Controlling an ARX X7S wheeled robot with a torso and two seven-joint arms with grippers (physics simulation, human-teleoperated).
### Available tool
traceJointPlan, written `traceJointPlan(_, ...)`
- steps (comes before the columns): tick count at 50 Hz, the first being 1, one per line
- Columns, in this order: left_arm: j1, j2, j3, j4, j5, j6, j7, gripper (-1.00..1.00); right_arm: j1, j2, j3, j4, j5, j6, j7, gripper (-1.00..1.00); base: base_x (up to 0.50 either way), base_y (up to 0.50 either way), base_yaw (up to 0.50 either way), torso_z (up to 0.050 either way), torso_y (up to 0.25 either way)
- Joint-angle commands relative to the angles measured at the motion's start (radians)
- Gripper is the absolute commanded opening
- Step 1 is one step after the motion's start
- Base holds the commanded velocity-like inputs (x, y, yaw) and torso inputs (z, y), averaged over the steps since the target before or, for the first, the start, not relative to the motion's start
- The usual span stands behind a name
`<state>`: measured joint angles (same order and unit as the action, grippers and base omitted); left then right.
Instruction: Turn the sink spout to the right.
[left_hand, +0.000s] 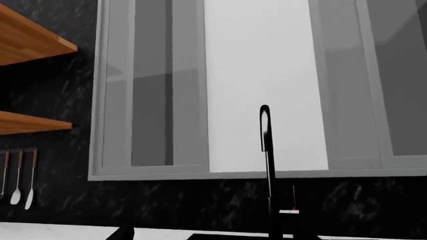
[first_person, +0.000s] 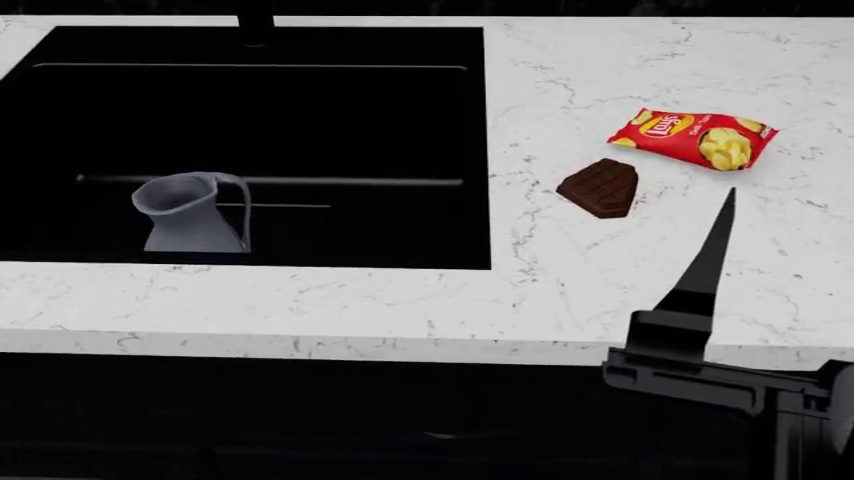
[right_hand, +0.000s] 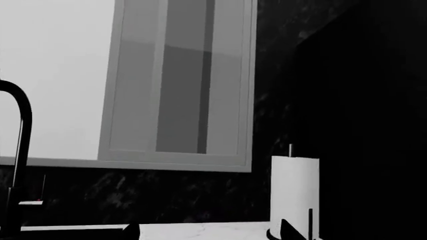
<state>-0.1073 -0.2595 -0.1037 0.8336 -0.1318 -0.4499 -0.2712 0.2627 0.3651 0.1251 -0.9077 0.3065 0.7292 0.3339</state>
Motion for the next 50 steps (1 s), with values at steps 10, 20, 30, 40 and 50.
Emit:
traceJointPlan(10, 0.0, -0.004, -0.014, 0.014, -0.039, 0.012, -0.009, 1.0, -0.014, 0.01, 0.004, -0.008, 0.008, -0.042, -0.007, 1.0, 0.01, 0.22, 0.0, 0.0, 0.0)
traceJointPlan(20, 0.002, -0.017, 0.001, 0.007, -0.021, 0.026, -0.015, 1.0, -0.019, 0.012, 0.0, -0.007, 0.009, -0.048, -0.002, 1.0, 0.06, 0.4, 0.0, 0.0, 0.0)
traceJointPlan(30, 0.002, -0.021, 0.007, 0.005, -0.027, 0.031, -0.019, 1.0, 0.012, 0.023, 0.009, -0.033, 0.035, 0.009, 0.012, 1.0, 0.06, 0.4, 0.0, 0.0, 0.0)
traceJointPlan(40, -0.007, -0.027, 0.015, -0.003, -0.025, 0.018, -0.029, 1.0, -0.027, 0.022, 0.001, -0.002, 0.019, -0.065, -0.002, 1.0, 0.19, 0.15, 0.0, 0.0, 0.0)
traceJointPlan(50, 0.0, -0.03, 0.015, -0.005, -0.03, 0.027, -0.034, 1.0, -0.044, 0.018, -0.005, 0.009, 0.015, -0.087, 0.001, 1.0, 0.29, 0.07, 0.0, 0.0, 0.0)
